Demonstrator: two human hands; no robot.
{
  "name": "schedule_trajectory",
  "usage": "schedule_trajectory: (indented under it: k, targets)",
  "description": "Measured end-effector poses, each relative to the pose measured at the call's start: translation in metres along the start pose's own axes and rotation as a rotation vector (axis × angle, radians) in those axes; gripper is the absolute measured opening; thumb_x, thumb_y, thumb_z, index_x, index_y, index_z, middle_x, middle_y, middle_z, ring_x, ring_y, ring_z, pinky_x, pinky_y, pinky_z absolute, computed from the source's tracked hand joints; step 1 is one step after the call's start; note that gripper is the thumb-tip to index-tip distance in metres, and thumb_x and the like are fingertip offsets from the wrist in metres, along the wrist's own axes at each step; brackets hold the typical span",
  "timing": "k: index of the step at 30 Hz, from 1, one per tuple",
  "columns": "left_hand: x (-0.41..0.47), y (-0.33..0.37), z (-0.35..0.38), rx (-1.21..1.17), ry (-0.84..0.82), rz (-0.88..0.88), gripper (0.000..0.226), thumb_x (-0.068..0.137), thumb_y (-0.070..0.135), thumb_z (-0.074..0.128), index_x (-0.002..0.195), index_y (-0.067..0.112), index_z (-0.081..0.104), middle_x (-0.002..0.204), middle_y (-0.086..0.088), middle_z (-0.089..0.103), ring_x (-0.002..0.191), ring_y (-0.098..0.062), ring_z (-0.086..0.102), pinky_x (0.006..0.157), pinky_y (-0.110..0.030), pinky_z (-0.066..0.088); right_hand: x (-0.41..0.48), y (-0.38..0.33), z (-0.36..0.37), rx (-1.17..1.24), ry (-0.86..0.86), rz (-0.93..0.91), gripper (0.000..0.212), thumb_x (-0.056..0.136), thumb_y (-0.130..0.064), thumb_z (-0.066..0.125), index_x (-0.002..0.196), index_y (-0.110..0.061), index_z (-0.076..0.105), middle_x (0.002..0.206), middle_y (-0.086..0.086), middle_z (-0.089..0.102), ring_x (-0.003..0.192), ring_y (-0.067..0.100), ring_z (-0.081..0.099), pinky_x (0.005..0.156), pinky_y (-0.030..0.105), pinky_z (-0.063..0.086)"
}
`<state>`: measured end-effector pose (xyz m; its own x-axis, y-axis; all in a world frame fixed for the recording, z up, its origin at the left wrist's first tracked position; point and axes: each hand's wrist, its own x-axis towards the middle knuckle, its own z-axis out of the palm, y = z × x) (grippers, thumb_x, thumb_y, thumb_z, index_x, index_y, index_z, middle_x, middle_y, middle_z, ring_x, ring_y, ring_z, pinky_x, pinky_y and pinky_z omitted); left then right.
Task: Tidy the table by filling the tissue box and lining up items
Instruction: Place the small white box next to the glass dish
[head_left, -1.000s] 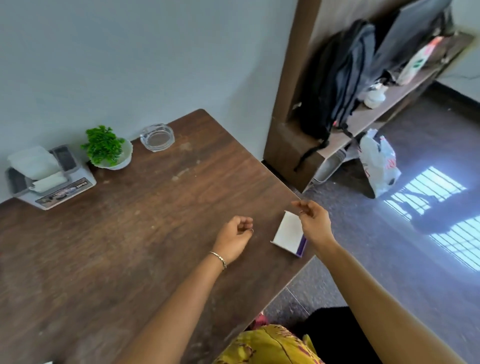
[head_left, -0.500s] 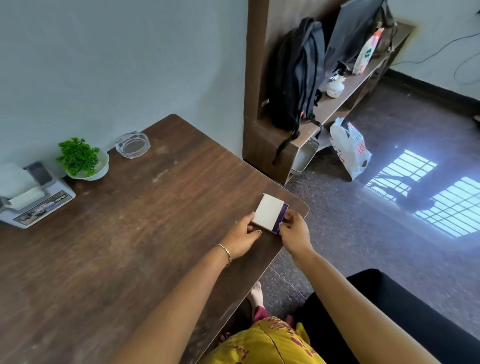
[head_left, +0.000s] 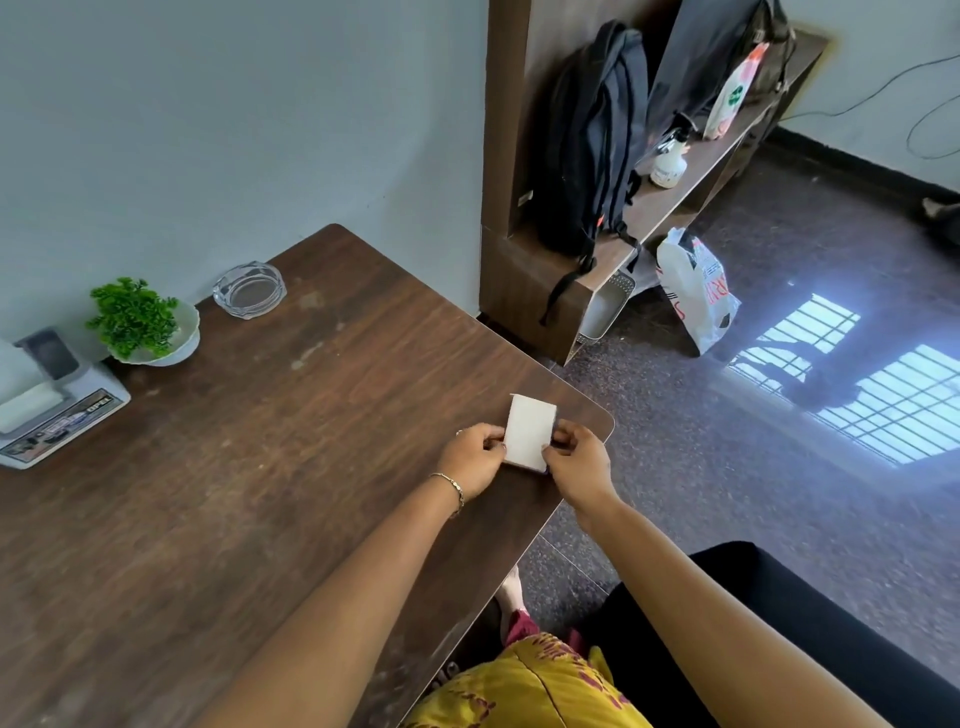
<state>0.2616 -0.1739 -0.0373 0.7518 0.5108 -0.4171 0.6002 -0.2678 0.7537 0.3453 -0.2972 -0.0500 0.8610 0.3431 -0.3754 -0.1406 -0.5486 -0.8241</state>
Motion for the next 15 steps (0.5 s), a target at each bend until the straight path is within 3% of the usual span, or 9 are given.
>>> schedule_trajectory:
  k: [5,7,9,12,15]
  targets:
    - [0.012,-0.006,0.001,-0.031,0.05,-0.057,0.022,0.091,0.019,0.053,0.106,0.013,0.068,0.101,-0.009,0.072,0.091,-0.026,0.067,0.084,-0.033,0.05,0.0,-0.003,0.004,0.019,0.005,-0.016,0.04,0.085,-0.009,0.064,0.125,-0.011,0.058,0.105,-0.003,0.066,0.086,0.009,0.061,0.093,0.036,0.051]
    - [0.013,-0.003,0.001,-0.187,0.033,-0.108,0.025,0.096,0.018,0.045,0.112,0.011,0.062,0.094,-0.01,0.069,0.073,-0.021,0.066,0.075,-0.033,0.054,-0.001,-0.005,0.006,-0.002,0.007,-0.028,0.038,0.084,-0.011,0.065,0.122,-0.013,0.059,0.102,-0.005,0.065,0.085,0.01,0.062,0.09,0.033,0.051]
    - [0.014,-0.001,0.002,-0.352,0.012,-0.173,0.025,0.1,0.022,0.038,0.112,0.011,0.057,0.09,-0.01,0.065,0.064,-0.014,0.063,0.061,-0.025,0.053,-0.002,-0.007,0.008,-0.033,0.013,-0.047,0.038,0.083,-0.012,0.067,0.121,-0.015,0.059,0.101,-0.006,0.063,0.084,0.012,0.062,0.083,0.027,0.049]
    - [0.016,-0.003,0.003,-0.432,-0.015,-0.193,0.022,0.098,0.025,0.045,0.11,0.01,0.056,0.082,-0.005,0.065,0.059,-0.008,0.063,0.053,-0.018,0.053,-0.001,-0.008,0.008,-0.045,0.012,-0.062,0.038,0.083,-0.012,0.068,0.119,-0.016,0.06,0.101,-0.006,0.063,0.08,0.01,0.061,0.079,0.023,0.047]
    - [0.017,-0.003,0.001,-0.459,-0.035,-0.189,0.016,0.095,0.02,0.053,0.108,0.01,0.054,0.085,-0.007,0.065,0.049,-0.001,0.063,0.051,-0.016,0.053,0.0,-0.008,0.006,-0.014,0.003,-0.059,0.038,0.081,-0.01,0.07,0.118,-0.015,0.061,0.1,-0.007,0.065,0.076,0.007,0.061,0.085,0.028,0.053]
